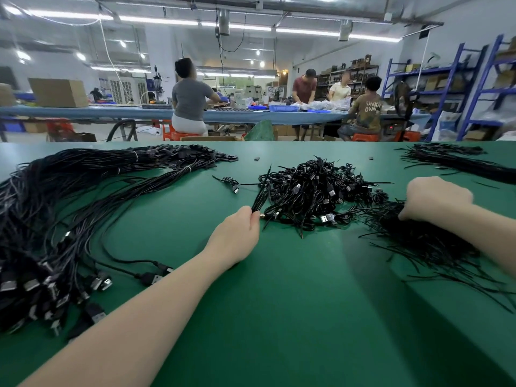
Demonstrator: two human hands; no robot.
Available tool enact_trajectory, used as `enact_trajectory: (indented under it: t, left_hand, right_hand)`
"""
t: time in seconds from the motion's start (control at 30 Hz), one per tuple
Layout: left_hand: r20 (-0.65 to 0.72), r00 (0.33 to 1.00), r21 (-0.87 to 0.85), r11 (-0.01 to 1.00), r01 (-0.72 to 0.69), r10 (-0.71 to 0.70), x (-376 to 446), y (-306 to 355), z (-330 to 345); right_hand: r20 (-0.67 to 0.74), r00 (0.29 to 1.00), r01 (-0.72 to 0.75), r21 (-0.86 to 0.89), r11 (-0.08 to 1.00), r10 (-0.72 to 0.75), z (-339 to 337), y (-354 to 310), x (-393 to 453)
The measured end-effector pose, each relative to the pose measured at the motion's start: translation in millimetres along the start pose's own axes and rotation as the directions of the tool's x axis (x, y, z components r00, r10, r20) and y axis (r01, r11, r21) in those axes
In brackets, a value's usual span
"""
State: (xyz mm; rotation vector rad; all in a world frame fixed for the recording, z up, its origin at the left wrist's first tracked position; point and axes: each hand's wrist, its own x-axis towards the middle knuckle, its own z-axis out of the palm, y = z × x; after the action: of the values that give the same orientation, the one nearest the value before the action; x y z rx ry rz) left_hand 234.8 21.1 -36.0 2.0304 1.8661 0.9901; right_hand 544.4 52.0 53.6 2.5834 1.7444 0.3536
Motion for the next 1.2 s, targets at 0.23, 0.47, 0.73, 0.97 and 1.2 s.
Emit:
enact_trajectory:
  t: [0.23, 0.47, 0.73, 0.97, 1.2]
  left_hand:
    - [0.003, 1.0, -0.044, 0.999, 0.022, -0.022, -1, 2, -1]
    - [0.028, 0.999, -0.13, 0.991, 0.041, -0.038, 2, -2, -3]
    - [0.058, 0.998, 0.161, 0.987, -0.013, 0.004, 7, -13, -15]
    - [0.042, 0.99, 0.572, 0.809, -0.134, 0.134, 11, -12, 0]
    - [0.054, 0.985, 0.72, 0.677, -0.153, 0.165, 10, -14, 2]
  right_hand:
    - [-0.114, 0.99, 0.063, -0.159, 0.985, -0.082, -10, -16, -12]
    - [-0.375, 0.648, 0.704, -0.035, 0.709, -0.662, -18, -81, -65]
    - [-0.537, 0.584, 0.783, 0.176, 0.596, -0.609, 28, -156, -88]
    - [-0.653, 0.562, 0.819, 0.354, 0.451, -0.508, 44, -160, -91]
    - [-0.618, 0.504, 0.839, 0.183, 0.513, -0.603, 32, -153, -90]
